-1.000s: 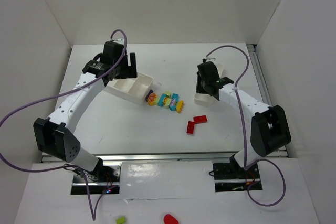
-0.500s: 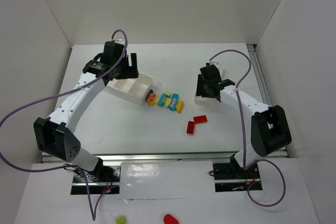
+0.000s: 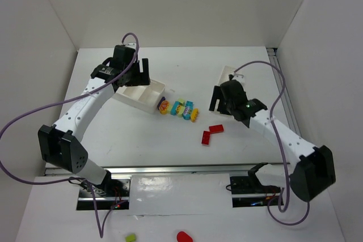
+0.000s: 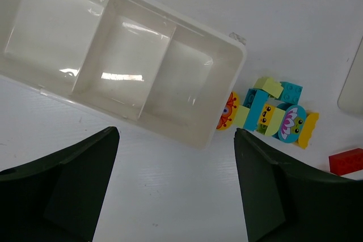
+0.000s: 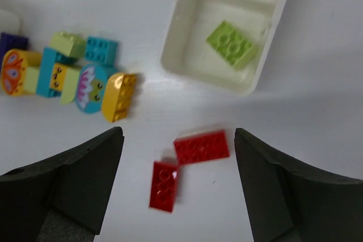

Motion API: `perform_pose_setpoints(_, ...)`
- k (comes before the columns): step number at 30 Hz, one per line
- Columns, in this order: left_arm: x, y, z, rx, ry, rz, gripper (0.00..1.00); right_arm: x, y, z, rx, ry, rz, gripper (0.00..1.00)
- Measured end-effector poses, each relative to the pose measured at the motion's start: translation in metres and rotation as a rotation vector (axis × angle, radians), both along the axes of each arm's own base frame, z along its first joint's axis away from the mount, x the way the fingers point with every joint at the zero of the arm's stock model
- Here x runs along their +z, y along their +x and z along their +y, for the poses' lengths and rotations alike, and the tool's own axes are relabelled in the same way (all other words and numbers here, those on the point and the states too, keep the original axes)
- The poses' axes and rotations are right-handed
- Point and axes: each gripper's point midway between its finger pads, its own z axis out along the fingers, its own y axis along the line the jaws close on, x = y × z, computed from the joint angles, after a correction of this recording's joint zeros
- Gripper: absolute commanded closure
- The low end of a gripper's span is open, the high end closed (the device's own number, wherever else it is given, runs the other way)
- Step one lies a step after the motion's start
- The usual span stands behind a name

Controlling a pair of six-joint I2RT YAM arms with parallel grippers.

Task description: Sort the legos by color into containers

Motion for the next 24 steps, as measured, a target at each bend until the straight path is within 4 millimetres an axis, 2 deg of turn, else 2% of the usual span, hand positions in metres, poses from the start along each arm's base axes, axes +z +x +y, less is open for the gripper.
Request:
perform_pose_setpoints(2,0.0,0.0,0.0,0.002,0.002,0.001,0.08,-0.006,-0.027,0.009,-0.003,0.058,0.022,0.1)
perform_pose_setpoints(4,0.0,0.0,0.0,0.0,0.002,0.002,0.08,-0.021,-0.049,0.016,0.001,0.093,0.064,0.1)
perform_pose_setpoints(8,-0.001,-0.001,-0.002,-0.006,0.002,0.005,0.08,-0.063,-0.089,0.027,0.023,0.102,0.192,0.07)
perform_pose_setpoints(13,-0.002,-0.002,-0.005,-0.013,0.003,0.009,0.08,-0.091,-0.111,0.05,0.101,0.054,0.29,0.06)
perform_pose_setpoints(17,-0.002,-0.003,-0.006,-0.015,0.003,0.009,0.08,-0.112,-0.118,0.058,0.13,0.001,0.357,0.07)
perform_pose_setpoints(20,-0.002,-0.003,-0.005,-0.013,0.006,0.008,0.08,-0.123,-0.116,0.061,0.127,-0.026,0.387,0.16)
perform_pose_setpoints(24,-0.002,-0.002,-0.004,-0.009,0.01,0.007,0.08,-0.13,-0.111,0.065,0.132,-0.038,0.387,0.47)
